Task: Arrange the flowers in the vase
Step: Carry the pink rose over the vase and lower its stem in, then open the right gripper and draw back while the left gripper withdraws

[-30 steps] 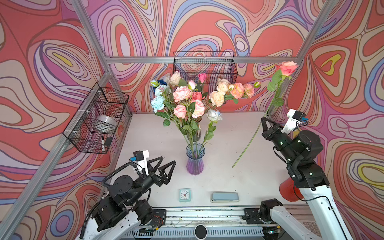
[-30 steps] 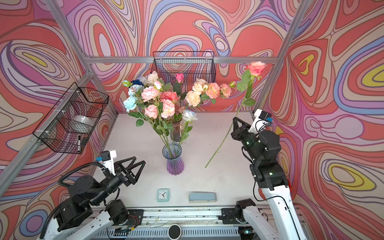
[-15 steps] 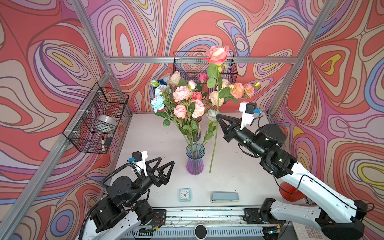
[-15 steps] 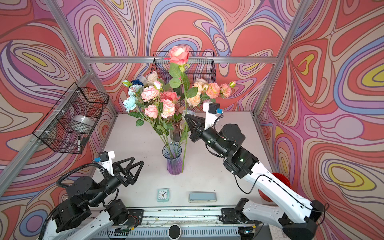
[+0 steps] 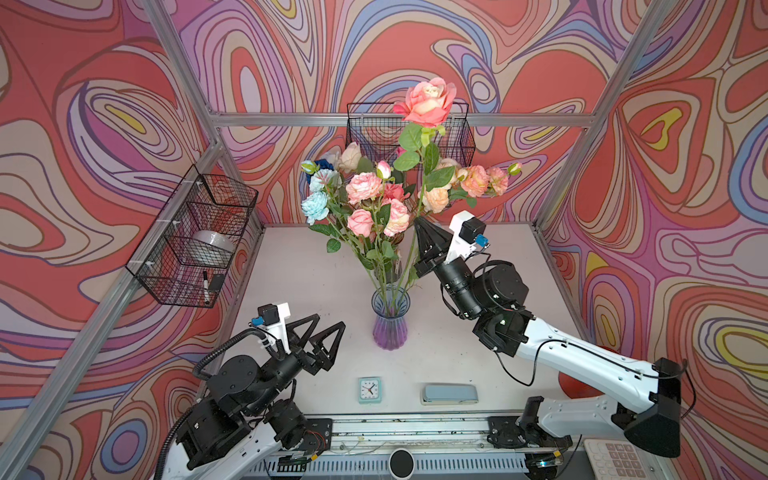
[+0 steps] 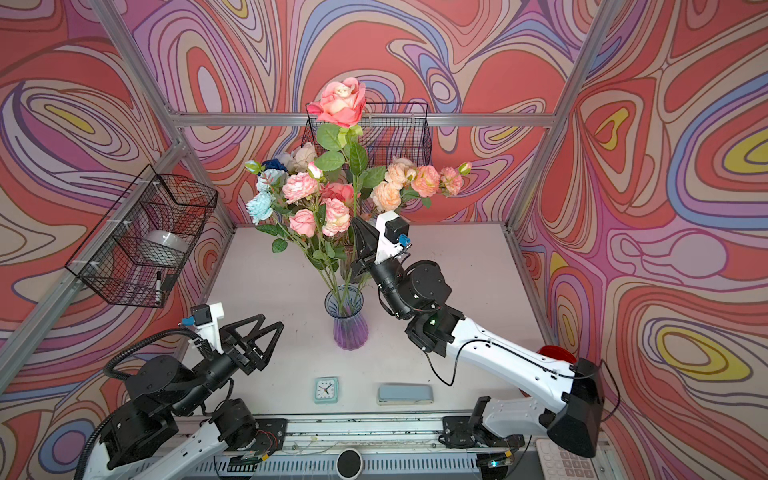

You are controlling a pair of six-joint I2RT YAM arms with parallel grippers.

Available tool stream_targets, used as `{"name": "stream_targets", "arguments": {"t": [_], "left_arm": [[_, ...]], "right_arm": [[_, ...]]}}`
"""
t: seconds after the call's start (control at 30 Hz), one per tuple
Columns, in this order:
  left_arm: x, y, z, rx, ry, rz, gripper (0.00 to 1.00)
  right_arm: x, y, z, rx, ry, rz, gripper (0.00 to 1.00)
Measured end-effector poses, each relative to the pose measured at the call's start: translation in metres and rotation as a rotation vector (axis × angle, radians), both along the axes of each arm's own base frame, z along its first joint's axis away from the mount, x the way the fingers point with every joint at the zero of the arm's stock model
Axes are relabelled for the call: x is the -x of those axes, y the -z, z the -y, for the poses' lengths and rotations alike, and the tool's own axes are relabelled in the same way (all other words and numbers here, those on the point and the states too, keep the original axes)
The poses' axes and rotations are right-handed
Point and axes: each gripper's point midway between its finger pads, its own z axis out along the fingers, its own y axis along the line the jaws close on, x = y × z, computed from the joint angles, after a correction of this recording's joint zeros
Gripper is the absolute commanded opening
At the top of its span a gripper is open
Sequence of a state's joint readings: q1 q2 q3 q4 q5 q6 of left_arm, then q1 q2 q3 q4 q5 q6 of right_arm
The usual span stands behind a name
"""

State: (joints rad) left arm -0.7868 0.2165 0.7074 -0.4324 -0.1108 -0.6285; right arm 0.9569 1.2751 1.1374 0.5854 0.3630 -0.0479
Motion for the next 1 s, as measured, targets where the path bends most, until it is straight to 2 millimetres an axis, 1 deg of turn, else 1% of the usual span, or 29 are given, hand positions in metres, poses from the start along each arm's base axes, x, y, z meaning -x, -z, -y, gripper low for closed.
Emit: {"name": "stream_targets", "arguments": {"t": [0.13,0.27,0.53,0.63,0.73,0.77,0.9,1.0], "left_arm": [[0.000,0.001,0.000,-0.003,-0.003,-0.001,1.00],[0.000,0.001,-0.001,-0.008,-0.003,-0.002,1.00],[0.000,0.002,0.000,-0.009,-0.003,-0.002,1.00],[0.000,0.002,0.000,-0.009,-0.003,-0.002,1.00],[0.000,0.002,0.000,-0.009,-0.003,-0.002,1.00],[-0.001,0.002,0.000,-0.010,-0.003,-0.002,1.00],[-0.001,0.003,0.000,-0.016,-0.004,-0.004,1.00],[-0.004,0.005,0.002,-0.027,-0.009,-0.010,1.00]], "right_arm": [[-0.008,0.018,-0.003,0.034,0.043,-0.002,0.00],[-0.012,0.042,-0.006,0.063,0.052,-0.028,0.00],[-0.008,0.094,-0.017,0.090,0.010,-0.120,0.01],[-0.004,0.108,-0.021,0.086,-0.016,-0.161,0.07],[0.001,0.122,-0.025,0.083,-0.048,-0.216,0.21],[0.004,0.126,-0.026,0.083,-0.059,-0.233,0.24],[0.021,0.140,-0.026,0.082,-0.108,-0.307,0.27],[0.031,0.146,-0.018,0.063,-0.138,-0.361,0.34]]}}
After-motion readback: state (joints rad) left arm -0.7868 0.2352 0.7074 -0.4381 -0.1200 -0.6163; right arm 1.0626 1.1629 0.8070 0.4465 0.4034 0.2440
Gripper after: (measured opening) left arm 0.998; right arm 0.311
